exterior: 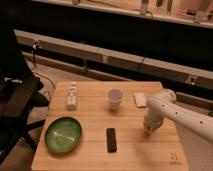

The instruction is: Drag the pepper across the table

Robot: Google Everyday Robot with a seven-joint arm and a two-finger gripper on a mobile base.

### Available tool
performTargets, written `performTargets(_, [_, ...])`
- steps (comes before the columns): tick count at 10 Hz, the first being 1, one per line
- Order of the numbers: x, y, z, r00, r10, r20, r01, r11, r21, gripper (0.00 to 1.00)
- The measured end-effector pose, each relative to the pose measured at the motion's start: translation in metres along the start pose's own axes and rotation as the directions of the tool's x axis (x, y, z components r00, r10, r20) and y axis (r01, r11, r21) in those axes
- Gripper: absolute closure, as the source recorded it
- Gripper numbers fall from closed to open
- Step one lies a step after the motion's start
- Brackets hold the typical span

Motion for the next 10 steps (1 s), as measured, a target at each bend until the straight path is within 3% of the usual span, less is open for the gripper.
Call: performTargets(10, [0.011, -0.018, -0.004, 1.0, -0.024, -0.01, 0.024, 1.0, -0.005, 1.0])
